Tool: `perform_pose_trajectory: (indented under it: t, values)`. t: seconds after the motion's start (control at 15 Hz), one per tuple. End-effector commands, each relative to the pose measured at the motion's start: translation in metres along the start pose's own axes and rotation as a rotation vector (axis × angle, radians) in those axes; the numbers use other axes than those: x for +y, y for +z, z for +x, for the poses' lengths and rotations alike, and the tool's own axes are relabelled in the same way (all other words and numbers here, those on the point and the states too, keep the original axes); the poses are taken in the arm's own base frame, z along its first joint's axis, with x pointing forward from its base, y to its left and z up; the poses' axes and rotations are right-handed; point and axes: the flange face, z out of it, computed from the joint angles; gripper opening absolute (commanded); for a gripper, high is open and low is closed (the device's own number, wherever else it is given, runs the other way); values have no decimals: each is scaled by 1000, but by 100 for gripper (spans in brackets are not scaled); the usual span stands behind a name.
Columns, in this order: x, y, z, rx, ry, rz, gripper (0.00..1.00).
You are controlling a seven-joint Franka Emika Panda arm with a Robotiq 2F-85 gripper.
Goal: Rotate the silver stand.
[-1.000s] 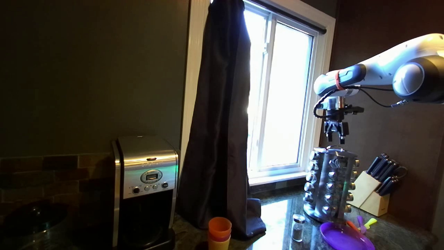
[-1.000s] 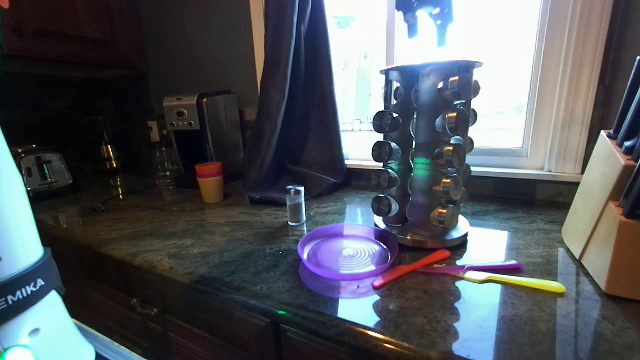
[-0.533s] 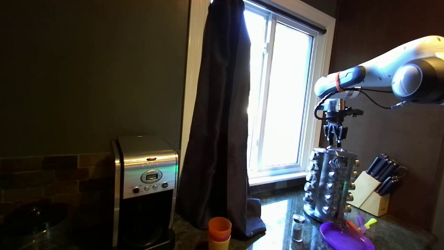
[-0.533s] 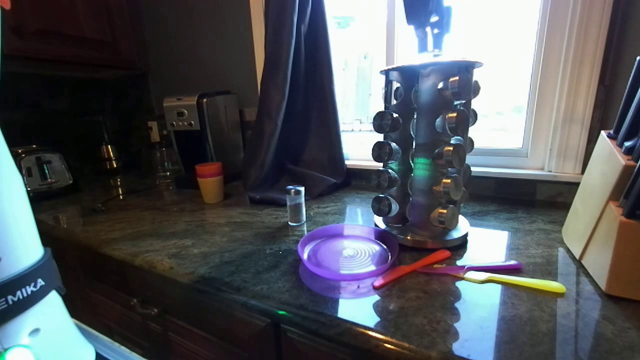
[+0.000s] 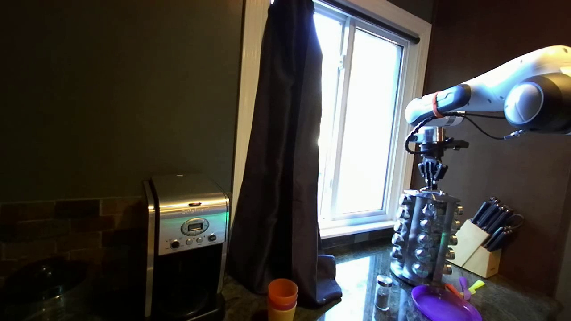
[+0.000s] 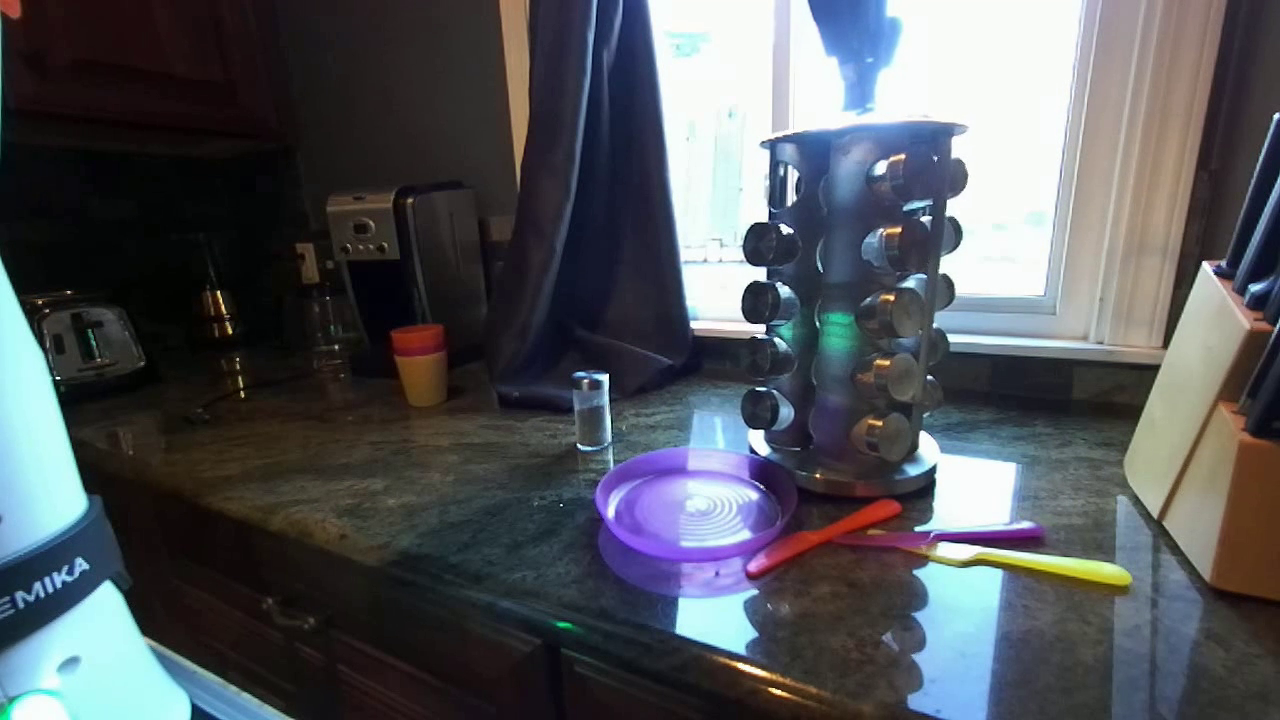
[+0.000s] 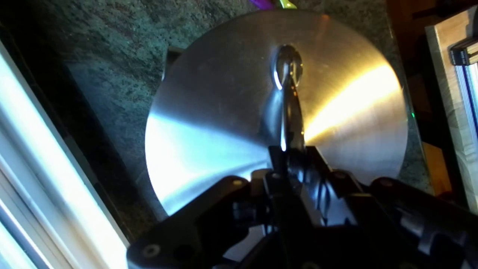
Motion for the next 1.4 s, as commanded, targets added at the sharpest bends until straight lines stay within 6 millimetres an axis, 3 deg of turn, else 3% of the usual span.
perform_pose_trajectory:
  t: [0.0, 0.53, 1.33]
  values:
    - [-7, 4, -3, 7, 68, 70, 5]
    - [-8, 3, -7, 59, 344, 183, 5]
    - [16, 6, -27, 170, 660, 222, 5]
